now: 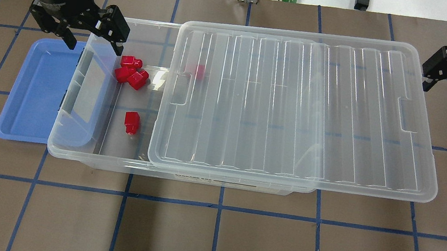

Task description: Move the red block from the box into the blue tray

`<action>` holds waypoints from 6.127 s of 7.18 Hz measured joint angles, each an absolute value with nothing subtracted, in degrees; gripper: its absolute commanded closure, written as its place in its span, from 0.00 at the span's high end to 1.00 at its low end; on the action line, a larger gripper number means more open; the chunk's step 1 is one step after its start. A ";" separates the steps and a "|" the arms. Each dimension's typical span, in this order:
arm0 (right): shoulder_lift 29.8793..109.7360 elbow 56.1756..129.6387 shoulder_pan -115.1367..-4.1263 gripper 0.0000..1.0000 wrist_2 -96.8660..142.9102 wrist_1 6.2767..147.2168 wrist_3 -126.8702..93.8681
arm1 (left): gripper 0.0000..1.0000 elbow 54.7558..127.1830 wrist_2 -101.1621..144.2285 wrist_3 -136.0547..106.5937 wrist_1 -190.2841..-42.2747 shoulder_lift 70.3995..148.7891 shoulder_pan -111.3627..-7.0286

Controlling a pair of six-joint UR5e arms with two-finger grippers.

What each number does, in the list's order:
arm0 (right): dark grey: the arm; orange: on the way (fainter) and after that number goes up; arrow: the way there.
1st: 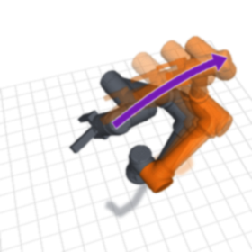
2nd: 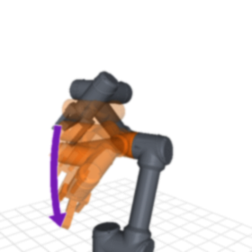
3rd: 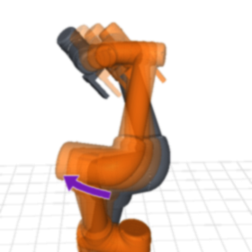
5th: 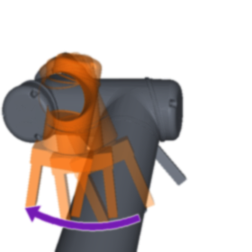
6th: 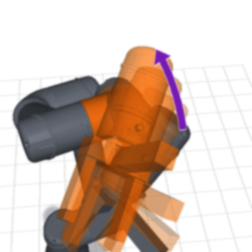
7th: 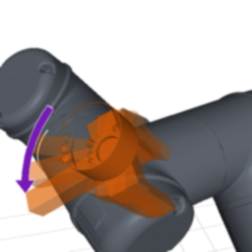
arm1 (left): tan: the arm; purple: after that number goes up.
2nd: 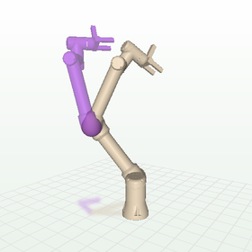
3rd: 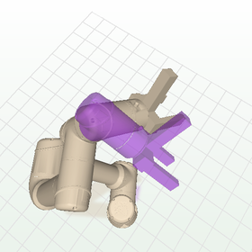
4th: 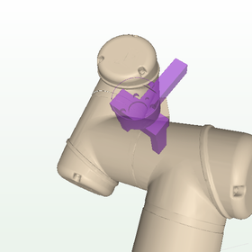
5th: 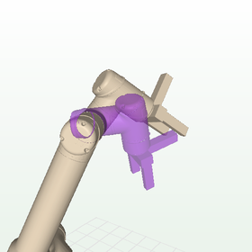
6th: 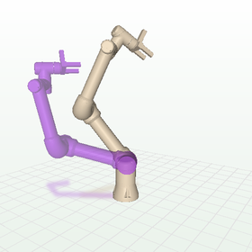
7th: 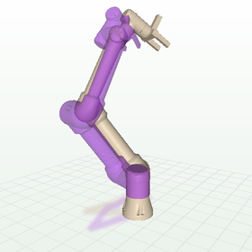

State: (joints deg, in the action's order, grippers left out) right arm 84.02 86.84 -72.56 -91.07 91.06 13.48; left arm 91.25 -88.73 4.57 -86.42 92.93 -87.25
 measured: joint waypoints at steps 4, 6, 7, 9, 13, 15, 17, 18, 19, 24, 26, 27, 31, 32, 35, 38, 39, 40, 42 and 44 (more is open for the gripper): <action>87.77 81.76 -81.56 1.00 -90.41 83.15 3.23 | 1.00 106.85 -88.83 1.60 -66.79 97.58 -87.24; 87.01 81.99 -89.87 1.00 -90.56 85.84 -5.73 | 1.00 110.39 -88.78 -2.93 -64.93 98.30 -87.39; 86.37 82.13 -92.47 1.00 -90.59 87.42 -7.21 | 1.00 111.52 -88.77 -3.70 -63.94 99.19 -87.38; 85.81 82.23 -93.95 1.00 -90.63 88.47 -7.57 | 1.00 112.92 -88.77 -4.31 -61.96 101.33 -87.42; 85.81 82.27 -94.10 1.00 -90.78 88.51 -7.79 | 0.74 114.79 -89.67 -4.41 -56.97 106.35 -87.27; 85.82 82.22 -94.07 1.00 -90.92 88.51 -7.76 | 0.03 115.01 -90.70 -4.53 -55.61 108.14 -87.20; 85.88 82.19 -94.05 1.00 -90.94 88.50 -7.61 | 0.00 114.55 -90.86 -4.64 -55.35 108.74 -87.20; 85.95 82.12 -94.04 1.00 -90.94 88.51 -7.61 | 0.00 113.72 -90.92 -4.63 -55.64 108.18 -87.23; 86.01 81.98 -94.04 1.00 -90.84 88.49 -7.65 | 0.00 111.26 -90.96 -4.60 -58.41 106.87 -87.32; 85.85 81.81 -92.32 1.00 -91.12 88.40 -6.07 | 0.00 88.81 -94.29 0.82 -87.31 101.58 -83.41; 85.87 81.88 -85.59 1.00 -91.13 88.34 2.27 | 0.00 88.78 -94.69 16.43 -86.28 102.66 -71.54; 85.85 82.28 -78.97 1.00 -90.79 88.13 10.28 | 0.00 90.36 -94.52 21.89 -83.28 104.29 -66.49; 85.63 90.29 -64.41 1.00 -91.01 92.28 25.73 | 0.03 106.42 -94.27 30.27 -60.31 109.76 -59.74; 84.61 93.49 -64.11 1.00 -90.76 96.11 25.73 | 0.25 107.64 -93.41 30.23 -59.10 110.24 -59.64; 83.17 100.31 -63.99 1.00 -90.42 104.70 25.50 | 1.00 107.33 -91.75 29.94 -58.63 111.18 -59.85; 83.15 101.89 -64.27 1.00 -88.59 105.62 24.63 | 1.00 101.76 -91.99 29.83 -67.39 107.54 -60.64; 83.20 102.54 -64.48 1.00 -87.02 105.69 24.14 | 1.00 97.78 -91.86 29.68 -75.03 105.17 -60.89; 83.30 103.14 -64.90 1.00 -85.33 105.72 23.54 | 1.00 93.34 -91.75 28.61 -82.70 102.61 -62.02; 83.07 103.64 -68.07 1.00 -83.30 105.76 21.19 | 1.00 87.92 -91.86 21.21 -90.38 97.21 -70.33; 82.87 103.75 -72.33 1.00 -82.62 106.00 18.39 | 1.00 86.90 -91.96 17.37 -92.01 92.84 -78.19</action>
State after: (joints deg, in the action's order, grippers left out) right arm 82.87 103.75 -72.33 -82.62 106.00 18.39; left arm 86.90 -91.96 17.37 -92.01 92.84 -78.19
